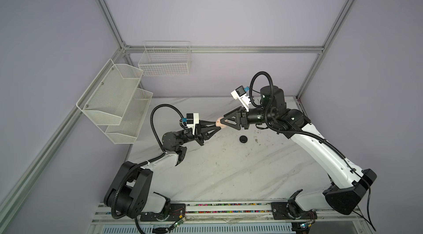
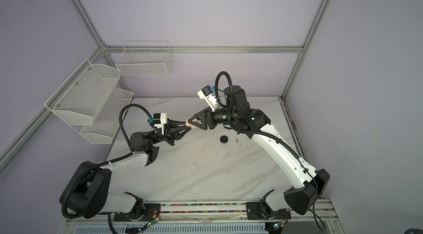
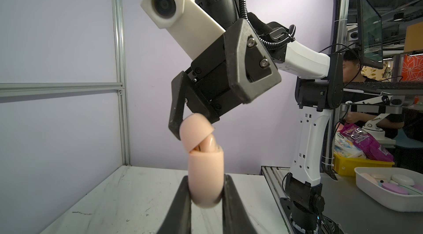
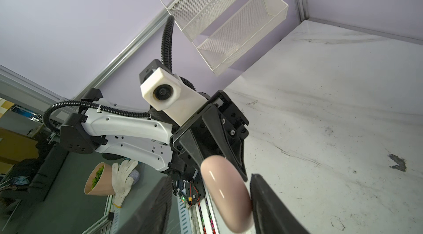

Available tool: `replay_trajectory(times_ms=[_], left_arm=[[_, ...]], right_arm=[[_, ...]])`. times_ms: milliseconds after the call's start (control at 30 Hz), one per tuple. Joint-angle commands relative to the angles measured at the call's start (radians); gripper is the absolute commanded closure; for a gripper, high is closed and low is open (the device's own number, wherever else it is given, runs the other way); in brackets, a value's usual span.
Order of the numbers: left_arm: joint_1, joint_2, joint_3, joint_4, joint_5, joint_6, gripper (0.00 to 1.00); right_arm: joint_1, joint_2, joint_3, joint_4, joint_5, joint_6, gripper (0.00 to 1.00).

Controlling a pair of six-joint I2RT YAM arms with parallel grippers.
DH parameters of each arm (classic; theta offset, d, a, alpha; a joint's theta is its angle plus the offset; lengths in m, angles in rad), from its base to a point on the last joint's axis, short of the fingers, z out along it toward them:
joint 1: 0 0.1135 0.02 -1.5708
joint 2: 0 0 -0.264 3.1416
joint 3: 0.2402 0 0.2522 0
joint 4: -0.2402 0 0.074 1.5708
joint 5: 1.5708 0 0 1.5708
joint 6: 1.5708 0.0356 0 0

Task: Insert wireless bluetooth earbuds into charging case
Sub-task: Close the charging case.

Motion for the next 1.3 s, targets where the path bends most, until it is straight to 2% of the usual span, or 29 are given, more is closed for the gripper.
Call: replay_trajectory(times_ms=[0,167,300,400,500,600,667,833,1033,1167,1267], left_arm=[[0.004,0.006,-0.016,0.046,-0.035,-0.012,1.00],[0.005,0.041,-0.019,0.046,-0.036,-0.014,1.00],[0.007,0.044,-0.024,0.047,-0.039,-0.016,1.00],[0.007,0.043,-0.021,0.047,-0.041,-0.022,1.00],[0.007,0.035,-0.019,0.047,-0.037,-0.031,1.00],[0.007,0.028,-0.019,0.046,-0.025,-0.046,1.00],[0.007,0.026,-0.021,0.047,-0.015,-0.058,1.00],[0.007,0.024,-0.026,0.048,0.008,-0.075,1.00],[0.007,0.024,-0.021,0.047,0.013,-0.077,1.00],[0.007,0.024,-0.018,0.046,0.011,-0.077,1.00],[0.007,0.024,-0.014,0.046,0.008,-0.080,1.00]], right_arm=[[0.004,-0.034,-0.010,-0.003,-0.037,-0.017,0.43],[0.009,-0.069,-0.025,-0.003,-0.011,-0.033,0.49],[0.009,-0.079,-0.040,-0.009,0.017,-0.057,0.62],[0.009,-0.070,-0.058,-0.028,0.044,-0.089,0.66],[0.008,-0.077,-0.055,-0.063,0.113,-0.165,0.66],[0.003,-0.127,-0.061,-0.037,0.210,-0.257,0.55],[0.000,-0.142,-0.089,0.029,0.233,-0.276,0.55],[-0.001,-0.053,-0.083,0.072,0.067,-0.270,0.53],[-0.001,-0.026,-0.105,0.060,0.023,-0.270,0.66],[-0.001,-0.002,-0.111,0.050,0.016,-0.266,0.87],[-0.001,-0.008,-0.123,0.043,0.028,-0.270,0.88]])
